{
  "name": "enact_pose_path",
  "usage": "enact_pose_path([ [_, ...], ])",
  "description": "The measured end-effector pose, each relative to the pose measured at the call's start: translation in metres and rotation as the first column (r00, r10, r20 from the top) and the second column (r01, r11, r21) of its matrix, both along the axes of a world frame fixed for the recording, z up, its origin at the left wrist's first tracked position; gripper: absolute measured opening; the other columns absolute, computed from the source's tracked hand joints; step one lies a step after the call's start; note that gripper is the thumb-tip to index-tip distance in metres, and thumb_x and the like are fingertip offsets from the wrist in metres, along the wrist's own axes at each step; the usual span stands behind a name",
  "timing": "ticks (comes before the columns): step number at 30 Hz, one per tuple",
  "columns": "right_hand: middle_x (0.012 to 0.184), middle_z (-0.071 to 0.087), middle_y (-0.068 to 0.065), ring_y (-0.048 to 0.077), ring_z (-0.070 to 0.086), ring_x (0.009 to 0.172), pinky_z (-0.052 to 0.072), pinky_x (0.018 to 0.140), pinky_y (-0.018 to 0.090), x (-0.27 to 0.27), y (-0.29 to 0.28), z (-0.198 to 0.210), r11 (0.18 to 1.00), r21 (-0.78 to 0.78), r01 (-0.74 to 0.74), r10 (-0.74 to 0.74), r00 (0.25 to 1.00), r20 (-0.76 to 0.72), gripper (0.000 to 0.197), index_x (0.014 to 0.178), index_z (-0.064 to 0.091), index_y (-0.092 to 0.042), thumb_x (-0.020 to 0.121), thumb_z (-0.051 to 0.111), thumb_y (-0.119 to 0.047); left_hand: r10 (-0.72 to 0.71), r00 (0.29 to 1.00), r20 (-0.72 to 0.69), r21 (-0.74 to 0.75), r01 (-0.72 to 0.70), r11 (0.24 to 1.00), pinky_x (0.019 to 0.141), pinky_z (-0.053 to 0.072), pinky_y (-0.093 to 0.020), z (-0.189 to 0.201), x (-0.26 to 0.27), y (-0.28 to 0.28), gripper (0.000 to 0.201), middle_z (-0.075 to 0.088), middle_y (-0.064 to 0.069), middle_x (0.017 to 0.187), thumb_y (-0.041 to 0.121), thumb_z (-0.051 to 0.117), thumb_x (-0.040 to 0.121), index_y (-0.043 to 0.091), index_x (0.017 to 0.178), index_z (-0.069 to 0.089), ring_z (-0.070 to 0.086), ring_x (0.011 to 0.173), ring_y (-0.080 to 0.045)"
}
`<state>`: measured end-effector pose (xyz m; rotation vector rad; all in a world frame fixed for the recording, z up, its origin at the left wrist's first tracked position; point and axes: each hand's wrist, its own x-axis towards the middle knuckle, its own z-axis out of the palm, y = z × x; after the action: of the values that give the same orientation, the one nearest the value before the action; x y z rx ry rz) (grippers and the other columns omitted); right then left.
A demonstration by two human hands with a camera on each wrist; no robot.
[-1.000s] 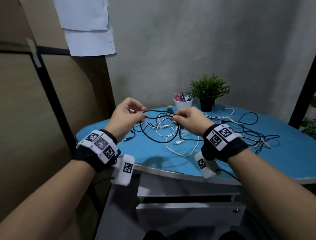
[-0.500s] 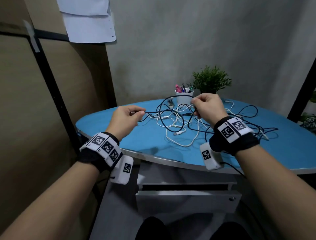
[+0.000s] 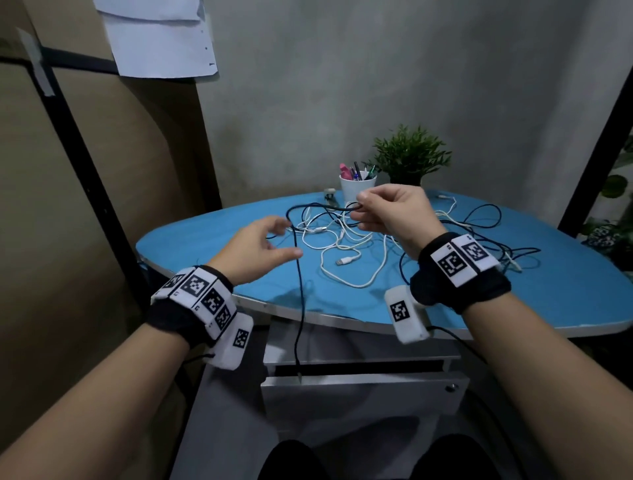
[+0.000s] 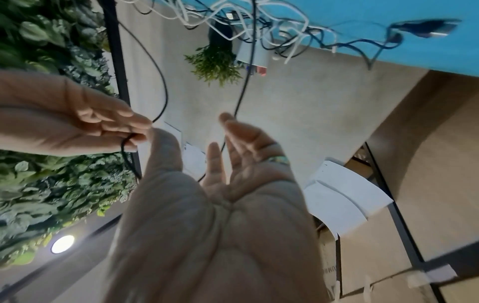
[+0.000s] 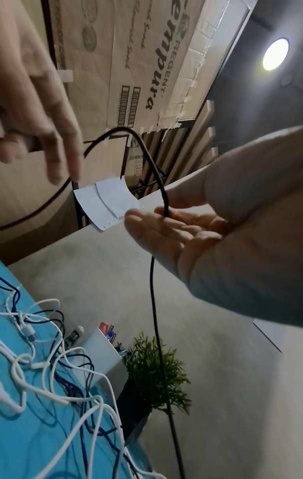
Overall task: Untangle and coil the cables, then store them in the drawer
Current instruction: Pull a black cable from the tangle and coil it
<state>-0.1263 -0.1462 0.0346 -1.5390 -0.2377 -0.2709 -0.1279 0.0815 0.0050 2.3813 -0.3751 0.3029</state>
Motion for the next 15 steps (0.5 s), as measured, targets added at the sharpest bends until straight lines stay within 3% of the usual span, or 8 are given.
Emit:
enact_pose_path([
  [3, 0.076, 0.066, 0.016, 0.013, 0.069, 0.062, 0.058, 0.060, 0.025, 0.000, 0.004, -0.004, 0.999, 0.041, -0.029, 0.030, 0.999, -0.014, 0.011, 0.079, 0.065, -0.006, 0.089, 0.060, -0.007, -0.026, 0.992, 0.126, -0.131, 0.043, 0.990, 0.061, 0.041, -0.015, 0.003, -0.002, -0.022, 0.040, 0.056, 0.005, 0.109, 0.031, 0.072, 0.080, 0.026, 0.115, 0.053, 0.051, 0.065, -0.011],
  [5, 0.074, 0.067, 0.015, 0.014, 0.069, 0.061, 0.058, 0.061, 0.025, -0.001, 0.004, -0.004, 0.997, 0.058, -0.041, 0.042, 0.999, -0.018, 0.010, 0.081, 0.064, -0.004, 0.089, 0.060, -0.007, 0.058, 0.970, 0.236, -0.226, -0.003, 0.974, 0.056, 0.046, -0.026, 0.005, -0.004, -0.030, 0.025, 0.063, 0.001, 0.091, 0.029, 0.071, 0.081, 0.026, 0.091, 0.048, 0.055, 0.062, -0.022],
  [6, 0.074, 0.067, 0.016, 0.014, 0.069, 0.061, 0.058, 0.061, 0.026, -0.002, 0.003, -0.005, 0.998, 0.050, -0.038, 0.039, 0.999, -0.015, 0.010, 0.082, 0.064, -0.003, 0.090, 0.060, -0.008, 0.124, 0.950, 0.286, -0.294, -0.036, 0.955, 0.057, 0.047, -0.034, 0.007, -0.003, -0.031, 0.029, 0.062, 0.001, 0.080, 0.028, 0.071, 0.081, 0.025, 0.084, 0.042, 0.055, 0.061, -0.024],
  [8, 0.076, 0.067, 0.017, 0.014, 0.069, 0.062, 0.058, 0.061, 0.026, -0.004, -0.002, -0.006, 0.999, 0.022, -0.028, 0.028, 1.000, -0.010, 0.012, 0.082, 0.064, -0.003, 0.091, 0.058, -0.009, 0.197, 0.918, 0.345, -0.372, -0.059, 0.927, 0.058, 0.047, -0.036, 0.010, -0.002, -0.028, 0.031, 0.057, 0.002, 0.068, 0.027, 0.069, 0.082, 0.023, 0.086, 0.038, 0.053, 0.056, -0.019],
  [11, 0.078, 0.068, 0.015, 0.016, 0.070, 0.066, 0.058, 0.065, 0.028, -0.009, -0.010, -0.006, 0.999, 0.016, -0.048, 0.048, 0.999, -0.007, 0.012, 0.084, 0.065, -0.005, 0.091, 0.058, -0.011, 0.089, 0.958, 0.274, -0.238, -0.023, 0.971, 0.057, 0.048, -0.028, 0.013, -0.002, -0.024, 0.010, 0.058, 0.002, 0.062, 0.024, 0.063, 0.088, 0.020, 0.087, 0.055, 0.051, 0.052, -0.011],
  [13, 0.085, 0.068, 0.013, 0.017, 0.070, 0.072, 0.057, 0.068, 0.028, -0.011, -0.013, -0.006, 0.996, 0.040, -0.084, 0.084, 0.996, -0.002, 0.011, 0.097, 0.064, -0.004, 0.092, 0.056, -0.010, -0.008, 0.984, 0.176, -0.159, 0.037, 0.987, 0.052, 0.046, -0.019, 0.012, -0.006, -0.023, 0.015, 0.059, 0.002, 0.062, 0.023, 0.059, 0.091, 0.016, 0.078, 0.062, 0.050, 0.048, -0.006],
  [15, 0.098, 0.067, 0.008, 0.018, 0.069, 0.083, 0.057, 0.075, 0.030, -0.012, -0.014, -0.008, 0.994, 0.028, -0.109, 0.109, 0.994, 0.012, 0.025, 0.119, 0.055, -0.012, 0.094, 0.052, -0.008, -0.057, 0.994, 0.098, -0.248, 0.080, 0.965, 0.047, 0.043, -0.016, 0.011, -0.008, -0.024, 0.022, 0.060, 0.001, 0.060, 0.022, 0.055, 0.093, 0.010, 0.077, 0.065, 0.051, 0.047, -0.004],
])
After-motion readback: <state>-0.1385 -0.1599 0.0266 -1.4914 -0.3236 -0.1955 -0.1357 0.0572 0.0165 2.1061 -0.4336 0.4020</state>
